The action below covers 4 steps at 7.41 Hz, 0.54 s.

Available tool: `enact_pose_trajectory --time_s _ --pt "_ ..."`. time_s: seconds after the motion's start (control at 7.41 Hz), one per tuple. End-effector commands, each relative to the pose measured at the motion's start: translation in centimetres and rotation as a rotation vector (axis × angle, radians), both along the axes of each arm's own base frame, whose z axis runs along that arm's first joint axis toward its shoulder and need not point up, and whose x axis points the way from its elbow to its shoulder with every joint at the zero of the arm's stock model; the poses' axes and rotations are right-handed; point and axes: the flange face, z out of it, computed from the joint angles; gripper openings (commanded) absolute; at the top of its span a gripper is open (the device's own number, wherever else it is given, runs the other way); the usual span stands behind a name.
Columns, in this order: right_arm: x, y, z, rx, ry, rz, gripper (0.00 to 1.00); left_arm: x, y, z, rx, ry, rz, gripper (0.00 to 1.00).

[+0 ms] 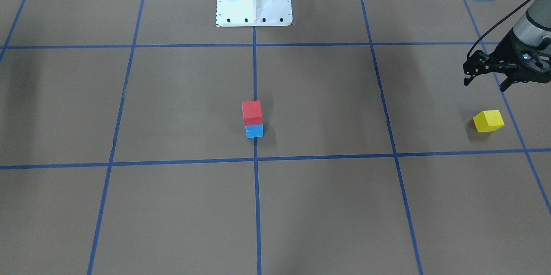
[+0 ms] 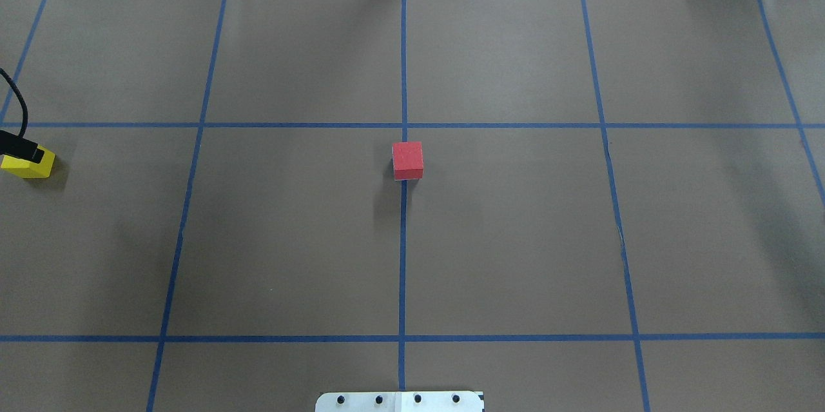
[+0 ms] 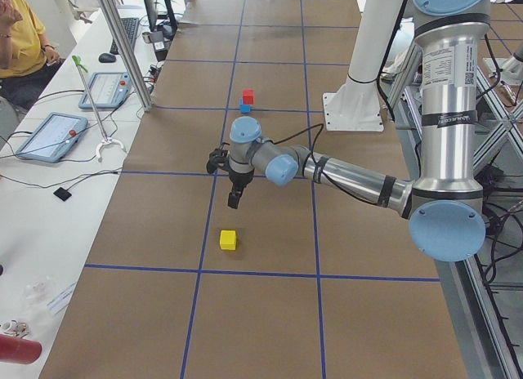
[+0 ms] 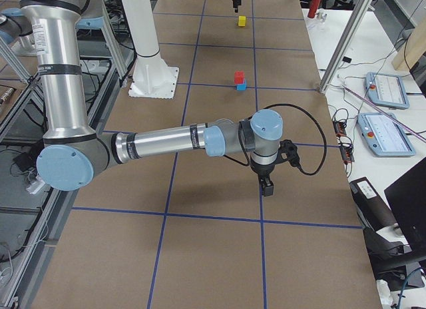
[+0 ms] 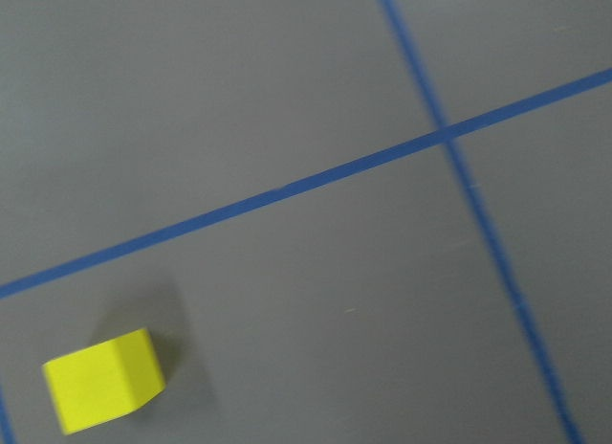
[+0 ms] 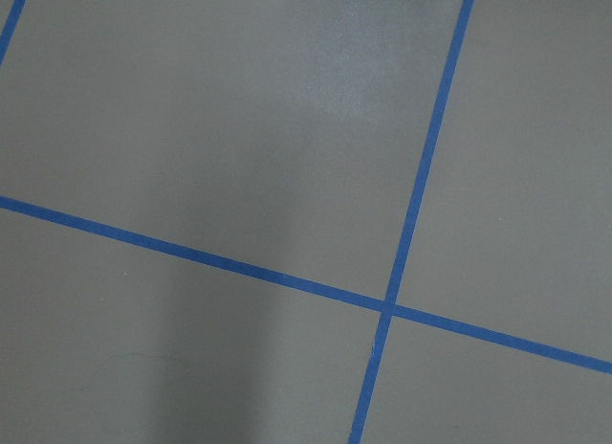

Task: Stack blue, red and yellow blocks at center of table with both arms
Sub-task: 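Lower the left gripper onto the yellow cube and close it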

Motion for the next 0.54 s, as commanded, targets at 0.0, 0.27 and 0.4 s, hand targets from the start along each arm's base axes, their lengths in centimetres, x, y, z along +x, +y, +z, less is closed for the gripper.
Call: enact_pose_trajectory --time_s 0.0,0.27,0.4 --pt "0.0 0.5 0.6 -0.005 0.002 -0.002 0.98 0.2 -0.3 8.2 -0.031 0.059 -0.093 1.0" --pt "0.0 0.5 0.6 0.0 0.001 -0.004 0.99 0.4 -0.5 9.8 -0.04 0.053 -0.094 1.0" --pt "0.0 0.5 0.5 0.001 0.002 -0.003 0.99 0.8 -1.3 10.5 -0.047 0.047 -0.089 0.99"
